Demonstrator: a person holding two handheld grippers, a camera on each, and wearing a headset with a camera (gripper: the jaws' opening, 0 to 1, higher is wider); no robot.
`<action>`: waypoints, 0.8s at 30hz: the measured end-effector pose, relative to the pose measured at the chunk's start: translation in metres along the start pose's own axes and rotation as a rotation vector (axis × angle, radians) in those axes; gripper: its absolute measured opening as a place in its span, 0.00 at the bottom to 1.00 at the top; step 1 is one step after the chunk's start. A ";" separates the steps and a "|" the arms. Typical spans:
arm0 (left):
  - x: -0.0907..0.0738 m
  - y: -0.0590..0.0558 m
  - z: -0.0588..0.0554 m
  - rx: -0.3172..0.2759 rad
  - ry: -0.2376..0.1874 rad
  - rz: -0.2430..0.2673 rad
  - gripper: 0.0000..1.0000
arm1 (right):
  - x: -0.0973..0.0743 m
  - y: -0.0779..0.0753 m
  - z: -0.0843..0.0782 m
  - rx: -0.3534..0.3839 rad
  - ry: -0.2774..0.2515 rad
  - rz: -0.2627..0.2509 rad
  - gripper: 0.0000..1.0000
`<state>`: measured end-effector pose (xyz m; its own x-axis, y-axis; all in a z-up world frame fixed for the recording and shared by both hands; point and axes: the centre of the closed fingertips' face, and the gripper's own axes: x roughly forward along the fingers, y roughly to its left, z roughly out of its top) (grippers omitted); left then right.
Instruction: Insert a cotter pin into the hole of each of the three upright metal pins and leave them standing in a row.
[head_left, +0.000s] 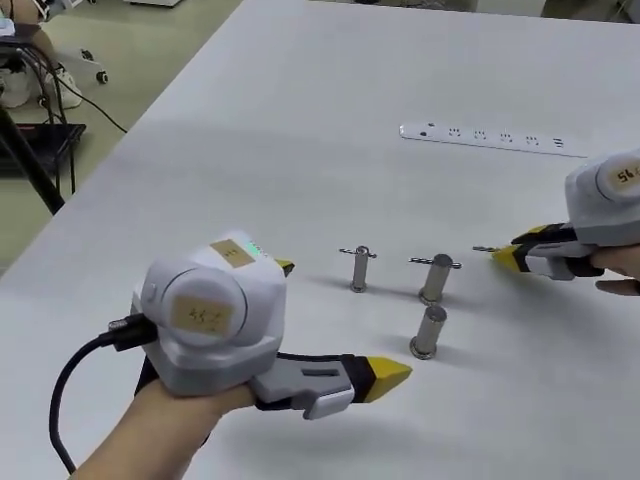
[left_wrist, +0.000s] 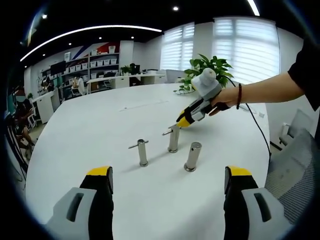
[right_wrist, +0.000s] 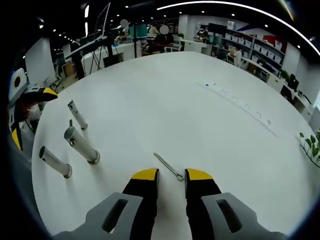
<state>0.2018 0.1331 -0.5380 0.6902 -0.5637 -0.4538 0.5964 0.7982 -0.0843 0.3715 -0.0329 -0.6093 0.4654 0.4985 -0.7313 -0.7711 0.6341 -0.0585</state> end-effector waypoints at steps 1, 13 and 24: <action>0.000 0.000 0.000 0.000 0.001 0.000 0.91 | 0.000 0.000 0.000 0.001 0.002 0.002 0.16; 0.000 0.001 -0.001 0.004 0.007 0.002 0.91 | -0.002 0.005 -0.002 -0.010 0.063 0.011 0.11; -0.001 0.002 -0.002 0.011 0.019 0.005 0.90 | -0.003 0.012 -0.003 -0.136 0.153 0.051 0.00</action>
<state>0.2019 0.1353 -0.5394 0.6856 -0.5554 -0.4706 0.5975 0.7986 -0.0720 0.3594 -0.0286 -0.6098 0.3612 0.4258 -0.8296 -0.8482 0.5196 -0.1027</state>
